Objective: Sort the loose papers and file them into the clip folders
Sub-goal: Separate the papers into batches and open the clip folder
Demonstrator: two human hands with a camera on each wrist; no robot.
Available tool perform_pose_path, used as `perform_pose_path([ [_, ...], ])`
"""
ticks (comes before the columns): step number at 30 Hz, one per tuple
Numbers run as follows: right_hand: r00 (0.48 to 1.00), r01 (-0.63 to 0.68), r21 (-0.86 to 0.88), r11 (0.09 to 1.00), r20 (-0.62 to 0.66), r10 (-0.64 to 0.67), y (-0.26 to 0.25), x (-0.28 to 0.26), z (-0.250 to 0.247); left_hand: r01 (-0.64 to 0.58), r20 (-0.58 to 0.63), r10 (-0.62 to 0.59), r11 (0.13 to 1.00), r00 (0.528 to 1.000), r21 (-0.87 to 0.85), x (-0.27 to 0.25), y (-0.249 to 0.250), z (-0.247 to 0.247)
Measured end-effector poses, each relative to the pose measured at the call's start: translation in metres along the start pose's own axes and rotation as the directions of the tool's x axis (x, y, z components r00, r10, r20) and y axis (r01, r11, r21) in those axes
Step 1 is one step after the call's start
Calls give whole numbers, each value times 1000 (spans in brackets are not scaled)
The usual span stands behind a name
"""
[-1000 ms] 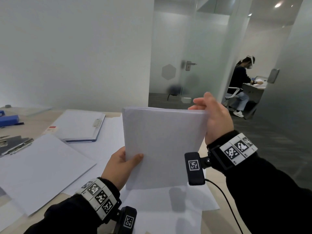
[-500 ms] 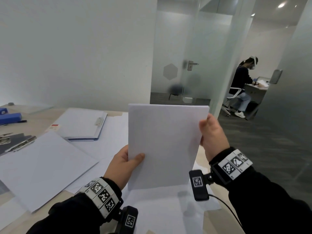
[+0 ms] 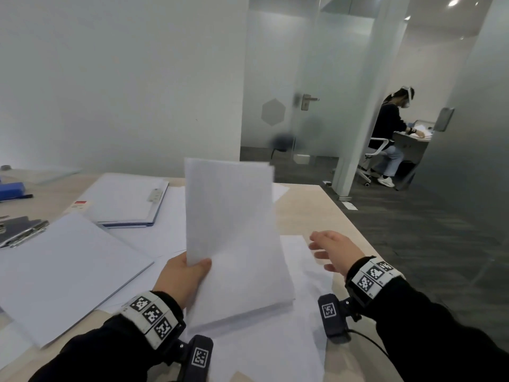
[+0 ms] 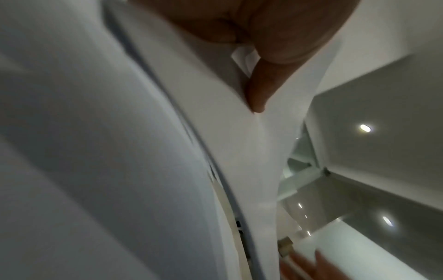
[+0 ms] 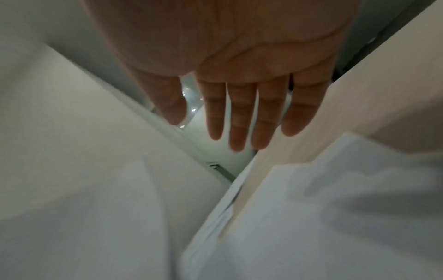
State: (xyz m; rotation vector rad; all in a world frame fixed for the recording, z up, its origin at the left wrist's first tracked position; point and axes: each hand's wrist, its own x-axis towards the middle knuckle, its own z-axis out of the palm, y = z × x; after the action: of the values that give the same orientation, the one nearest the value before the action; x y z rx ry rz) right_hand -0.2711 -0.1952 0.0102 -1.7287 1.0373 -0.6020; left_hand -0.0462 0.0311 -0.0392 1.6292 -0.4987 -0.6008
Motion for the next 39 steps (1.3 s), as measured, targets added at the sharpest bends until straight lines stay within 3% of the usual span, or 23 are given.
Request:
perform_pose_path([
  [2, 994, -105, -166, 980, -38, 100, 15, 18, -10, 107, -7, -107, 992, 994, -67, 8, -15, -7],
  [6, 979, -191, -476, 858, -25, 204, 40, 41, -12, 235, 33, -233, 967, 972, -94, 15, -37, -11],
  [13, 972, -176, -666, 725, 0, 236, 37, 47, 1, 215, 44, -221, 970, 974, 112, 18, -42, -10],
  [17, 967, -109, -832, 544, 37, 251, 36, 45, 9, 201, 60, -209, 971, 976, 127, 17, -40, -10],
  [19, 967, -93, -855, 510, 45, 252, 35, 43, 12, 194, 66, -205, 971, 977, 140, 15, -38, -11],
  [26, 948, -96, -862, 498, 73, 309, 31, 40, 15, 184, 94, -201, 969, 975, 164, 18, -39, -14],
  [28, 946, -101, -837, 538, 86, 312, 30, 40, 16, 190, 97, -205, 971, 974, 148, 16, -38, -15],
  [31, 951, -148, -715, 684, 87, 296, 32, 46, 13, 198, 106, -208, 975, 972, 97, 19, -44, -17],
  [34, 960, -212, -600, 771, 21, 281, 29, 46, 0, 203, 107, -208, 978, 972, 55, 22, -51, -20],
  [37, 955, -274, -619, 736, -86, 283, 25, 41, -21, 204, 99, -206, 979, 974, 29, 21, -51, -21],
  [39, 944, -301, -691, 657, -121, 306, 29, 36, -35, 200, 100, -201, 979, 974, 21, 22, -53, -22],
])
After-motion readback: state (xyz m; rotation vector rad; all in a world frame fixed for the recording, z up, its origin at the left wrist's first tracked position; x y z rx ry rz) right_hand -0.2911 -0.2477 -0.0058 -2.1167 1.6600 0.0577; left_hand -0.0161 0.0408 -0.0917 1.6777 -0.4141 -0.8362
